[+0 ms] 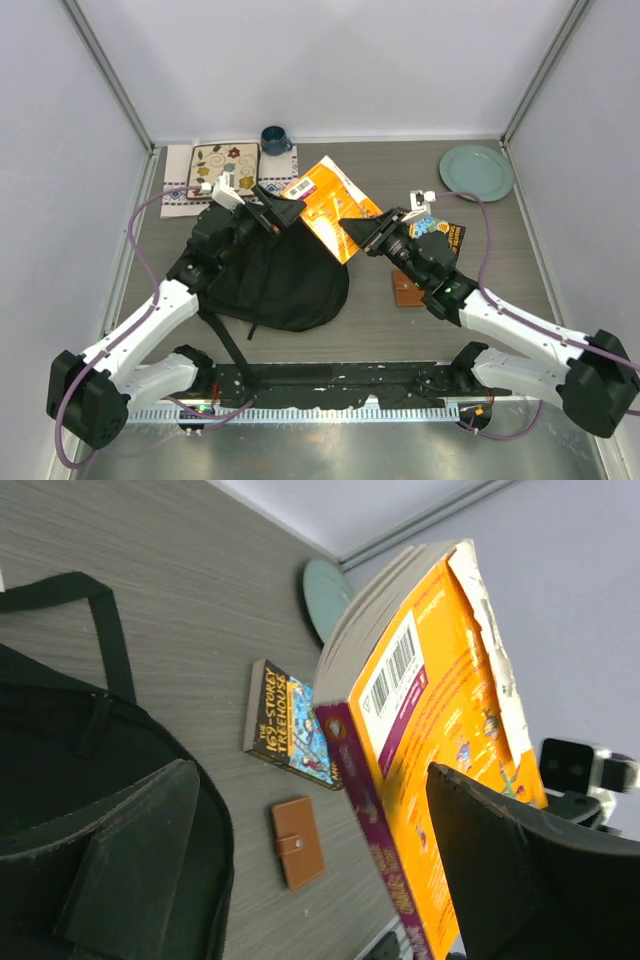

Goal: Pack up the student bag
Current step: Pick up the book from the center of the board, then place the book in the student bag.

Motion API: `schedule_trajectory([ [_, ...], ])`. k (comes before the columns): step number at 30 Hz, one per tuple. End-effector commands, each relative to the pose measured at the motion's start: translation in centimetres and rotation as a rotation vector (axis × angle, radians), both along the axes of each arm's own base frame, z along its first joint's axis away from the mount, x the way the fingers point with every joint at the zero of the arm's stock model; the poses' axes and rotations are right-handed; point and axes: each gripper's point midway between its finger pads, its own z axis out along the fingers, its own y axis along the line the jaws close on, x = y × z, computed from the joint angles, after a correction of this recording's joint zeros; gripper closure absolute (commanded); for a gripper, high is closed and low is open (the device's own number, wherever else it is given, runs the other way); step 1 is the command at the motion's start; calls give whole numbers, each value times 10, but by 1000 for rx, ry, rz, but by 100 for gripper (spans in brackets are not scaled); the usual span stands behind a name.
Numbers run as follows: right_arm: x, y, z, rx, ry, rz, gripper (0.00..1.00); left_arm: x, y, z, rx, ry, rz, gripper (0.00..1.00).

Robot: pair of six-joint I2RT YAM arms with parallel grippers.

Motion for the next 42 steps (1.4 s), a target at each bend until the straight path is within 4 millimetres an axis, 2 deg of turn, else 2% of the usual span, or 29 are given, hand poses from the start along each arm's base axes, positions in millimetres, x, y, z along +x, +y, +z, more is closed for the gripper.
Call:
schedule_trajectory([
  [1,15,-41,26,-92,-57,-217,99,-4,1,-3,153,-10,-43,0],
  [3,16,-57,19,-148,-36,-285,99,-7,-1,-6,193,-12,-73,0],
  [7,14,-81,16,-221,-9,-367,99,-10,-4,-14,284,-24,-74,0],
  [8,11,-87,15,-231,-2,-382,99,-13,-11,-11,328,-50,-97,1],
  [9,10,-92,14,-235,-1,-394,100,-17,-14,-18,369,-31,-115,0],
  [10,10,-99,12,-242,7,-427,99,-13,-10,-20,415,-30,-72,0],
  [12,7,-112,10,-279,17,-465,99,-18,-21,-20,499,-50,-96,0],
  [13,7,-123,0,-334,46,-504,99,-14,-19,-14,533,-67,-60,0],
  [14,7,-129,-1,-355,54,-525,100,-20,-29,-20,569,-70,-84,0],
  [15,6,-137,4,-371,56,-556,99,-22,-31,-24,625,-80,-93,0],
  [16,5,-147,-2,-421,74,-594,99,-24,-36,-22,665,-95,-83,0],
  [18,1,-160,2,-437,75,-633,100,-27,-42,-35,741,-86,-113,0],
  [20,-2,-171,0,-457,79,-672,99,-34,-55,-35,760,-99,-175,2],
  [21,-3,-175,-3,-464,82,-683,99,-36,-61,-46,796,-87,-211,2],
  [23,-7,-183,-3,-445,81,-711,99,-44,-75,-50,812,-87,-275,2],
  [28,-9,-182,-12,-439,97,-701,99,-59,-105,-77,881,-63,-404,3],
  [31,-8,-179,-15,-434,109,-686,100,-63,-110,-95,928,-26,-429,5],
  [34,-9,-176,-17,-425,115,-676,99,-65,-108,-115,972,39,-433,10],
  [38,-9,-176,-19,-423,118,-673,99,-68,-105,-133,1010,99,-445,19],
  [40,-9,-176,-20,-424,119,-670,99,-70,-105,-136,1004,116,-452,21],
  [42,-9,-175,-21,-426,120,-668,99,-71,-107,-138,997,122,-457,28],
])
